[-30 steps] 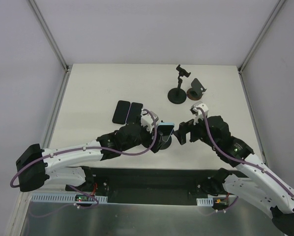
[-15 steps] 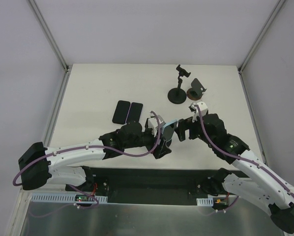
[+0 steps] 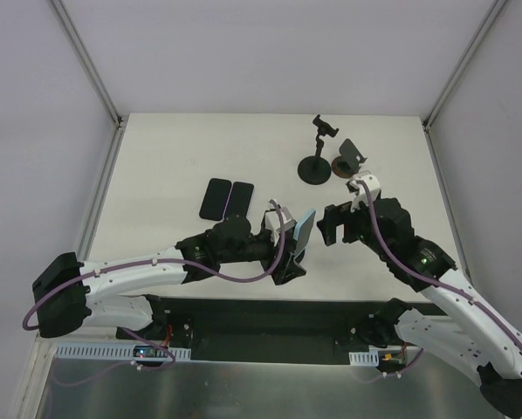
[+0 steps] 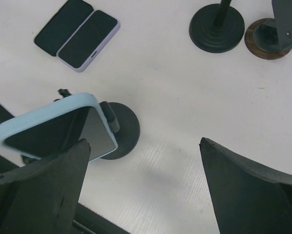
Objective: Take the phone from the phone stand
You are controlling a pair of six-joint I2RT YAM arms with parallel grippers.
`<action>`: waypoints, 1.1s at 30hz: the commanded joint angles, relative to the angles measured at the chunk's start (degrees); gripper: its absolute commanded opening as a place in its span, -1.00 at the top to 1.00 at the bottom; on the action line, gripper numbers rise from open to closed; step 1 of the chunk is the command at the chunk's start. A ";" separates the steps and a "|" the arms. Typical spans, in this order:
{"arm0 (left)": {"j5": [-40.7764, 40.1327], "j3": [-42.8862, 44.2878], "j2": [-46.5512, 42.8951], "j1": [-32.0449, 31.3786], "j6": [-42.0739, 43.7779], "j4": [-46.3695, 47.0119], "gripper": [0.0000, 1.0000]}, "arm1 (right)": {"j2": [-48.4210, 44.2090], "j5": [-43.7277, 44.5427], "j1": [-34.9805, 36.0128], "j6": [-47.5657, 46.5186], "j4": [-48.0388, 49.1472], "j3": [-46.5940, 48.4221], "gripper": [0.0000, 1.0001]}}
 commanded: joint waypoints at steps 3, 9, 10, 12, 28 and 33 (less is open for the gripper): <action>-5.69 -2.14 -7.02 1.61 4.02 2.30 -0.98 | -2.51 -10.65 -0.24 2.00 -4.31 7.81 -0.95; -4.90 -6.36 -11.15 7.76 2.79 3.35 -0.98 | 1.26 -19.54 0.38 5.43 -3.52 9.66 -0.96; -4.81 -7.41 -11.33 8.64 2.62 3.44 -0.98 | 1.79 -19.55 0.81 6.82 -3.00 9.75 -0.96; -4.46 -8.12 -11.16 10.84 2.70 3.44 -0.98 | 3.11 -17.63 2.31 7.62 -2.82 10.36 -0.97; -1.12 -4.17 0.70 15.85 5.69 6.96 -0.98 | 12.34 8.57 14.18 12.64 -3.09 11.95 -0.93; 1.07 -3.38 2.90 15.85 5.69 8.80 -0.98 | 14.54 8.84 14.88 12.03 -1.50 11.68 -0.79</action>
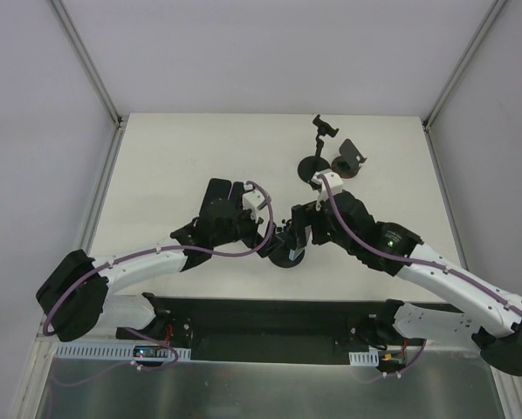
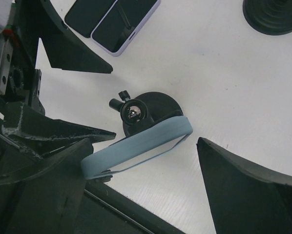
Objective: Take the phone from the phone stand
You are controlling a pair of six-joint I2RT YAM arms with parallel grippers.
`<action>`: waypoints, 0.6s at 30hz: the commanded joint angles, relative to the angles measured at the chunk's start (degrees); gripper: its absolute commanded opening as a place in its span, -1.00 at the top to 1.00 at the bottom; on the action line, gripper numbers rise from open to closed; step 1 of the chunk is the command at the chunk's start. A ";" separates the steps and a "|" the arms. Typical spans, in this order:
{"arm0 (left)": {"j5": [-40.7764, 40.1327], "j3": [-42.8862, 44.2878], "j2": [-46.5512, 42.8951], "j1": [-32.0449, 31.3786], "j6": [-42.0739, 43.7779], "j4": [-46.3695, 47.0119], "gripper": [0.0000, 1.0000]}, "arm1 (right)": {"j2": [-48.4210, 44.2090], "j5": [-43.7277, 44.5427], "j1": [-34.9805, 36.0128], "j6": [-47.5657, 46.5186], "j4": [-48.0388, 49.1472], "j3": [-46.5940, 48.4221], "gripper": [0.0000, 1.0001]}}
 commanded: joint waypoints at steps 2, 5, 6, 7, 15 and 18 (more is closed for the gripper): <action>3.74 2.86 1.90 0.46 1.13 4.91 -0.98 | 1.01 3.92 0.59 0.31 2.70 1.30 -0.67; 4.54 3.21 3.22 0.46 1.21 5.71 -0.98 | 0.75 3.13 0.59 -1.62 3.40 1.04 -0.47; 4.89 3.29 3.48 0.46 1.21 5.97 -0.98 | 0.40 2.78 0.67 -1.98 3.49 0.86 -0.42; 5.06 3.47 4.18 0.46 1.30 6.41 -0.98 | 0.14 2.60 0.59 -3.02 3.84 0.68 -0.27; 6.82 4.00 6.82 0.46 0.86 8.96 -0.96 | -1.79 -0.21 0.68 -5.32 5.07 -0.55 0.26; 7.09 4.00 7.61 0.46 0.51 10.45 -0.91 | -2.32 -0.47 0.59 -6.99 5.51 -1.07 0.44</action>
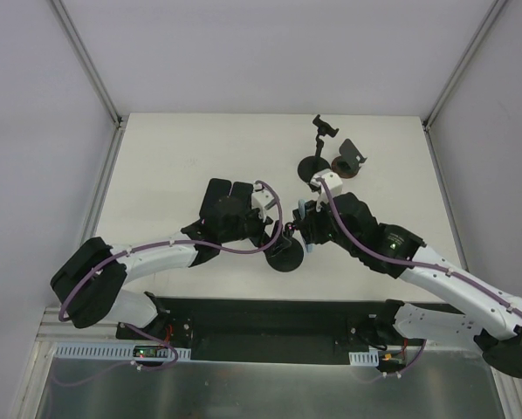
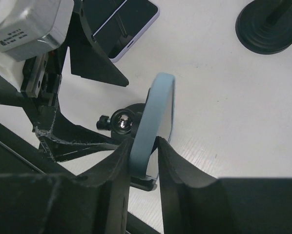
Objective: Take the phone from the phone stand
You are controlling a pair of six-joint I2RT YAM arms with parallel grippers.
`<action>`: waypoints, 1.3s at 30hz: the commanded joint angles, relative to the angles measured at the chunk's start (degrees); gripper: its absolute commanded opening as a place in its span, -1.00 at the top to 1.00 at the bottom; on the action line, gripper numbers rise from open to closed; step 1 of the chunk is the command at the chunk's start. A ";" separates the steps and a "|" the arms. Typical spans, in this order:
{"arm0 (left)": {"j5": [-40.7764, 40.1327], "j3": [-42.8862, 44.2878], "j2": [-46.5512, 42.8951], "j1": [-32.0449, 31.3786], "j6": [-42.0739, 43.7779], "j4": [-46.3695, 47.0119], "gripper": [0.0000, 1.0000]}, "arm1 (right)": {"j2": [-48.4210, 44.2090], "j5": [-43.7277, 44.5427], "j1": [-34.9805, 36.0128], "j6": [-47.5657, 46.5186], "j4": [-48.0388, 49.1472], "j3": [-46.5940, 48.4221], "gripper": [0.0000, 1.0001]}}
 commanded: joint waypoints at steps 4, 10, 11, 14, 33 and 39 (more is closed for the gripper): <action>3.07 2.40 1.83 0.46 0.07 6.26 -0.82 | -2.39 -0.58 0.24 -3.21 3.37 -0.59 0.63; 4.91 3.20 3.06 0.46 -0.98 7.76 -0.58 | -2.92 -0.32 0.15 -2.95 3.72 -1.47 0.68; 5.18 3.11 3.06 0.46 -1.16 8.02 -0.57 | -3.01 -0.49 0.24 -2.95 3.98 -1.65 0.67; 5.18 3.20 2.80 0.20 -2.21 8.90 -0.56 | -2.83 -0.49 0.24 -2.51 4.43 -2.09 0.68; -4.05 5.48 1.74 -5.16 1.92 7.23 -0.07 | -3.01 0.56 0.15 -1.19 6.27 -3.76 0.68; -4.49 5.31 1.39 -6.48 2.44 6.27 0.76 | -2.92 2.93 0.15 -1.10 8.73 -4.90 0.34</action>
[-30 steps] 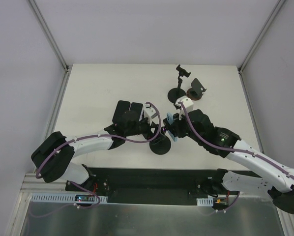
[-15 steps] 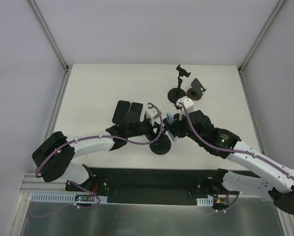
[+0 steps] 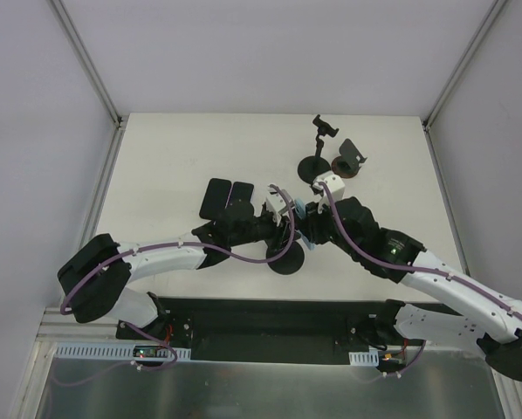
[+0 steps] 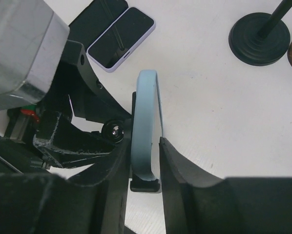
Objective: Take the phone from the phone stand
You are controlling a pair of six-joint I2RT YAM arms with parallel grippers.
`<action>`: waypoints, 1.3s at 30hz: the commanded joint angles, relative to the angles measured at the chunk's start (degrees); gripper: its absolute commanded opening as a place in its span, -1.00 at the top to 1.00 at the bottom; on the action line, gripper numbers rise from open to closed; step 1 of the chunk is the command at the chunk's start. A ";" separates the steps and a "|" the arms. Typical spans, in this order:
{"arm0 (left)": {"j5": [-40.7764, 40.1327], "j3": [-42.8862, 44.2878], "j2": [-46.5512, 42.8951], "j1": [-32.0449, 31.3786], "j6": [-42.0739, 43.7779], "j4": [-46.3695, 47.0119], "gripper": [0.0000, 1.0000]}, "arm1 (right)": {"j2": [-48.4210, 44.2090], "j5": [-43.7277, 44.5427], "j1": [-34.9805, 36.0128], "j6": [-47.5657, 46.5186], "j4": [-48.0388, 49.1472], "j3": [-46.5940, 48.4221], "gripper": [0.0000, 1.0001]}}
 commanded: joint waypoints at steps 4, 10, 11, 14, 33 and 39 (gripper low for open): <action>-2.44 1.57 -1.69 -1.50 0.61 -0.06 1.00 | -0.06 4.28 0.17 0.99 7.59 -2.92 0.11; -3.58 1.66 -1.87 -2.73 1.22 -1.55 1.00 | 1.87 7.54 0.17 0.38 12.95 -4.33 0.09; -3.76 1.66 -1.78 -2.73 1.22 -1.73 1.00 | 1.96 7.88 0.17 0.12 14.09 -4.50 0.10; -4.20 1.57 -1.96 -2.73 1.22 -2.08 1.00 | 2.40 8.42 0.17 -0.50 15.42 -4.68 0.18; -9.91 3.24 -2.83 -2.73 0.17 -6.64 1.00 | 3.37 3.94 0.17 -0.06 11.55 -5.83 0.65; -14.12 4.29 -3.19 -2.64 -1.67 -10.42 1.00 | 2.50 3.23 0.61 -0.50 8.13 -4.77 0.98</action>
